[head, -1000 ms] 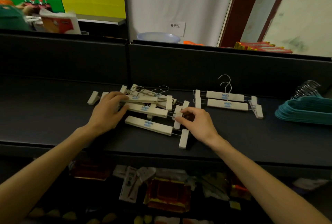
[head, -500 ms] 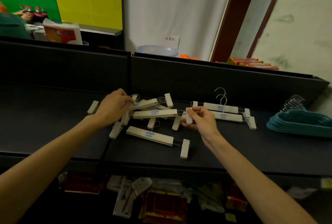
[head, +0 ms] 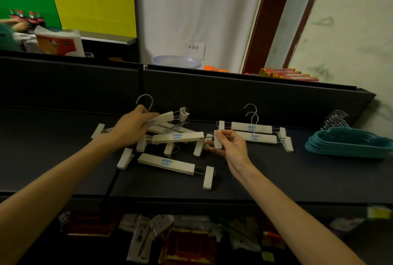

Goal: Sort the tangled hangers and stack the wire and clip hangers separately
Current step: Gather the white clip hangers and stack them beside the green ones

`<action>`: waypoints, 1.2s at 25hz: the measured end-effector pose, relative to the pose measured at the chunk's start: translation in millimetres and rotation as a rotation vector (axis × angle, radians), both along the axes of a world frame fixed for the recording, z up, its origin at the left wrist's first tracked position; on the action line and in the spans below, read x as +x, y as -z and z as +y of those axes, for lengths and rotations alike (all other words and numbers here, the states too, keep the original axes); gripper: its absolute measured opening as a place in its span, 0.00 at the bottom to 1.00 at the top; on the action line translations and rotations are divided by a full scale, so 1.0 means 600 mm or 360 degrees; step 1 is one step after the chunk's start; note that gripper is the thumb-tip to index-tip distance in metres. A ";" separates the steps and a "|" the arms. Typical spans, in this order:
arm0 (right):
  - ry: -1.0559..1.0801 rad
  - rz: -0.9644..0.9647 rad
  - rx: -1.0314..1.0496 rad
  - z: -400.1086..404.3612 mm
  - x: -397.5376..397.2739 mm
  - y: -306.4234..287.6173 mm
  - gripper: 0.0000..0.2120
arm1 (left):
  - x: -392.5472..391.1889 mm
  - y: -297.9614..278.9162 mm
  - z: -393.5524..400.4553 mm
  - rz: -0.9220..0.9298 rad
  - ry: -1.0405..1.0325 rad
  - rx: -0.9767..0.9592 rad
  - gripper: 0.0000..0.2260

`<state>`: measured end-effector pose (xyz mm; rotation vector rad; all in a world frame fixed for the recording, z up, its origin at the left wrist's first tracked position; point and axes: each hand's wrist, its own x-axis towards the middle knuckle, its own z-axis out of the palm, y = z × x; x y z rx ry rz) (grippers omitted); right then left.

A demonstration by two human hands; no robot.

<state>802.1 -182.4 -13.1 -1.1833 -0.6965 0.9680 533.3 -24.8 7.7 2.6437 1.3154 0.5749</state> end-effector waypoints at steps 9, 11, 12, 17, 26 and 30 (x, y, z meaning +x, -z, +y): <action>0.0050 0.0211 0.0233 -0.035 0.072 -0.018 0.08 | 0.075 -0.086 -0.032 -0.0636 0.0104 -0.0070 0.21; 0.0129 0.0203 0.0272 -0.059 0.108 -0.021 0.08 | 0.109 -0.088 -0.051 -0.0724 0.0184 -0.0279 0.25; 0.0166 0.0196 0.0280 -0.072 0.129 -0.021 0.08 | 0.128 -0.088 -0.058 -0.0665 0.0194 -0.0285 0.26; 0.0337 0.0178 0.0301 -0.140 0.245 -0.025 0.05 | 0.226 -0.083 -0.087 -0.0444 0.0326 -0.0279 0.22; 0.0220 0.0015 0.0257 -0.188 0.358 -0.010 0.09 | 0.333 -0.071 -0.104 -0.0160 0.0671 -0.0792 0.10; 0.0168 -0.0227 0.0141 -0.176 0.392 -0.002 0.09 | 0.360 -0.050 -0.100 0.0020 0.0604 -0.0688 0.15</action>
